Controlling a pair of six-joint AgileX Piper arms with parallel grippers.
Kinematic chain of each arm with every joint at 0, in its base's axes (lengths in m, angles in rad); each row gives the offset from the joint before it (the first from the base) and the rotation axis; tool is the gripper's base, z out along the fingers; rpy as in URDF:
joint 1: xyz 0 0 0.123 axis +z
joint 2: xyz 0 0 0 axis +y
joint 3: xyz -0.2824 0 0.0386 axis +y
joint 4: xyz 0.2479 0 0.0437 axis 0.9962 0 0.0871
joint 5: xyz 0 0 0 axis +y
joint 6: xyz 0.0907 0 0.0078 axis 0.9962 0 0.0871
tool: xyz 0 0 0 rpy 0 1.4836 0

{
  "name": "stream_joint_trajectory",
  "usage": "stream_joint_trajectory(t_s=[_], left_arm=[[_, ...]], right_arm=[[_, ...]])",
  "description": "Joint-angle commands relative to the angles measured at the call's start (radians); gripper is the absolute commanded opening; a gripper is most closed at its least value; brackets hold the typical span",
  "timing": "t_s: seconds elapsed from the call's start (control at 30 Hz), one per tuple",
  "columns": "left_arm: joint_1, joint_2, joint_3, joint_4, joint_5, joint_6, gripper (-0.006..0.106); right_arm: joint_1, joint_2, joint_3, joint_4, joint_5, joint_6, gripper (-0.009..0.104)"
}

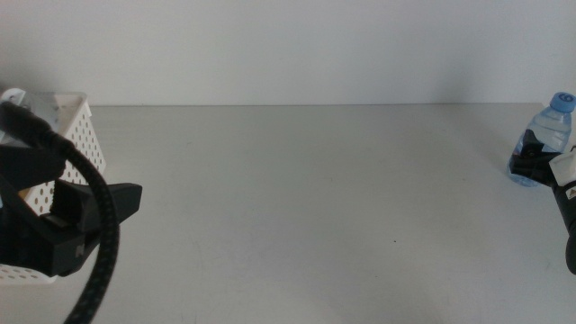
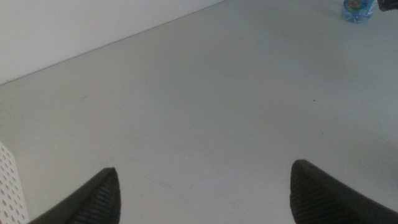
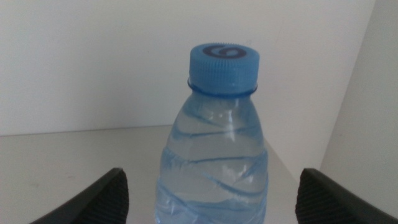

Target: Use arms to grab the bottles and put them into the dustbin to the left of the table.

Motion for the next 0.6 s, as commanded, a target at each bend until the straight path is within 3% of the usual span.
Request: stream_joint_trajectory(t_s=[0.0, 0.33, 0.57], left_arm=[[-0.005, -0.003, -0.027, -0.001, -0.076, -0.010, 0.094], [-0.005, -0.003, -0.027, -0.001, -0.076, -0.010, 0.094], [-0.005, -0.003, -0.027, -0.001, -0.076, -0.010, 0.094]], right_arm=[[-0.006, -0.039, -0.048, 0.020, -0.046, -0.071, 0.078], [-0.007, 0.013, -0.196, 0.084, 0.069, -0.168, 0.078], [-0.008, 0.112, -0.282, 0.078, 0.073, -0.178, 0.072]])
